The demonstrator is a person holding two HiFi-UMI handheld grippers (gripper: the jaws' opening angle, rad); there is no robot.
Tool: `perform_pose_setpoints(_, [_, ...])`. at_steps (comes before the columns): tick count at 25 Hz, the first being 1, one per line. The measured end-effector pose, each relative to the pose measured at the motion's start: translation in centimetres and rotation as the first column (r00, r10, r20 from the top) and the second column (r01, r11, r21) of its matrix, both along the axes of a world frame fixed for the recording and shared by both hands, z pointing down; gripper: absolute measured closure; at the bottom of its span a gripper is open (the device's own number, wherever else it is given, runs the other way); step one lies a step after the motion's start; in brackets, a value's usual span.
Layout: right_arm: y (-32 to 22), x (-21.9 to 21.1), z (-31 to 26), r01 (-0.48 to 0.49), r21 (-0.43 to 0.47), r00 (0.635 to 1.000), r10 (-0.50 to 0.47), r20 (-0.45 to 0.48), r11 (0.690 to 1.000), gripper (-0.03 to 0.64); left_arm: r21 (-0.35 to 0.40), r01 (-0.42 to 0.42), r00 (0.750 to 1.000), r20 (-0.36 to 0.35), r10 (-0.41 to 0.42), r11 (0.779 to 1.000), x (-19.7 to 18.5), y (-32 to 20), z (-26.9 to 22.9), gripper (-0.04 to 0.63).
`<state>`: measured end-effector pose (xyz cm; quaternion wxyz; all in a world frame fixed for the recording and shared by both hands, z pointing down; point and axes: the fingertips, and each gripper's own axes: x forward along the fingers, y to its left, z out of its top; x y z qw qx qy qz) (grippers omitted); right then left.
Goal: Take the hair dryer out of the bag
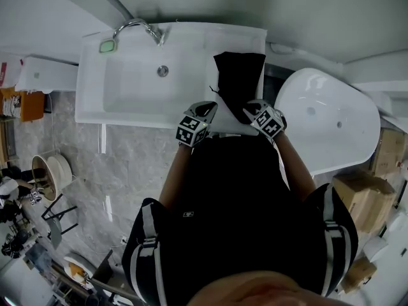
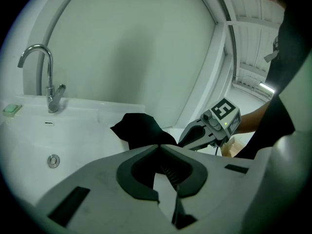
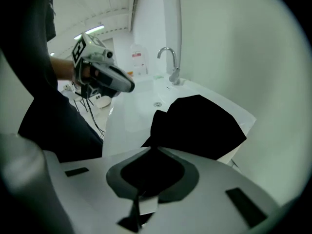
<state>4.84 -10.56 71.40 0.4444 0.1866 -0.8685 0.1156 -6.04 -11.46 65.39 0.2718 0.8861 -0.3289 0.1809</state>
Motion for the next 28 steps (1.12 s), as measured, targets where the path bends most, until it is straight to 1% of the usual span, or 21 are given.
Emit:
perform_pose_setpoints(1, [-0.1,0.0,-0.6,-0.007,-0.020,1.000,0.007,0.021,1.000,0.546,-0.005,-0.012,1.000,-0.001,0.012,1.000,0.6,0.1,0.2,0.577])
perform_pose_setpoints(2, [-0.3,0.1,-1.1,-0.019,-0.033,0.999,0.020,0.038,0.999,0.549,-0.009,-0.026,1.000,-0.002,0.026,1.000,1.1,0.2,0.3,0.577])
perform_pose_setpoints(4, [-1.3,0.3,-2.2,-0.069,-0.028,0.995,0.070,0.068,0.997,0.549,-0.020,-0.051,0.999,-0.006,0.051,0.999,2.3,0.6,0.8,0.577])
perform_pose_setpoints(7, [-3.4,0.9,-4.0,-0.177,-0.045,0.971,0.182,0.154,0.983,0.549,-0.051,-0.084,0.996,-0.025,0.083,0.995,4.0,1.1,1.4,0.577])
perform_pose_setpoints(8, [-4.0,1.0,-4.4,-0.204,-0.062,0.961,0.212,0.180,0.977,0.549,-0.068,-0.092,0.995,-0.047,0.089,0.993,4.6,1.0,1.5,0.577])
perform_pose_setpoints(9, [-4.4,1.2,-4.6,-0.220,-0.075,0.953,0.231,0.194,0.973,0.549,-0.094,-0.094,0.993,-0.082,0.087,0.991,5.4,0.9,1.5,0.577])
perform_pose_setpoints(11, [-4.8,1.6,-4.7,-0.231,-0.090,0.949,0.245,0.198,0.969,0.549,-0.160,-0.088,0.987,-0.150,0.064,0.983,6.8,0.3,1.8,0.577])
perform_pose_setpoints(12, [-4.9,1.8,-4.8,-0.234,-0.095,0.948,0.249,0.199,0.968,0.549,-0.185,-0.080,0.986,-0.159,0.050,0.979,7.4,-0.1,2.2,0.575])
perform_pose_setpoints(15, [-5.3,1.9,-5.2,-0.264,-0.114,0.932,0.284,0.225,0.958,0.549,-0.218,-0.058,0.993,-0.117,0.033,0.974,8.2,-1.4,3.4,0.575])
perform_pose_setpoints(16, [-5.4,2.0,-5.4,-0.278,-0.122,0.923,0.300,0.240,0.953,0.549,-0.229,-0.058,0.994,-0.102,0.035,0.972,8.5,-1.7,3.9,0.563])
perform_pose_setpoints(18, [-5.8,2.2,-5.9,-0.300,-0.125,0.906,0.323,0.272,0.946,0.549,-0.262,-0.056,0.997,-0.074,0.038,0.964,9.0,-2.2,5.0,0.452])
perform_pose_setpoints(20, [-6.3,2.4,-6.8,-0.314,-0.097,0.890,0.329,0.316,0.944,0.549,-0.293,-0.044,0.998,-0.058,0.028,0.955,9.4,-2.4,6.0,0.411])
perform_pose_setpoints(23, [-6.8,2.6,-8.4,-0.318,-0.050,0.870,0.312,0.382,0.947,0.549,-0.336,-0.026,0.997,-0.078,-0.001,0.942,10.0,-2.8,6.8,0.405])
perform_pose_setpoints(26, [-6.9,2.5,-8.7,-0.306,-0.046,0.868,0.299,0.396,0.951,0.549,-0.370,-0.033,0.994,-0.113,-0.010,0.929,10.8,-3.1,7.2,0.405])
perform_pose_setpoints(28, [-6.9,2.4,-8.6,-0.302,-0.045,0.870,0.295,0.394,0.952,0.549,-0.377,-0.040,0.995,-0.104,0.001,0.925,11.0,-3.2,7.6,0.405])
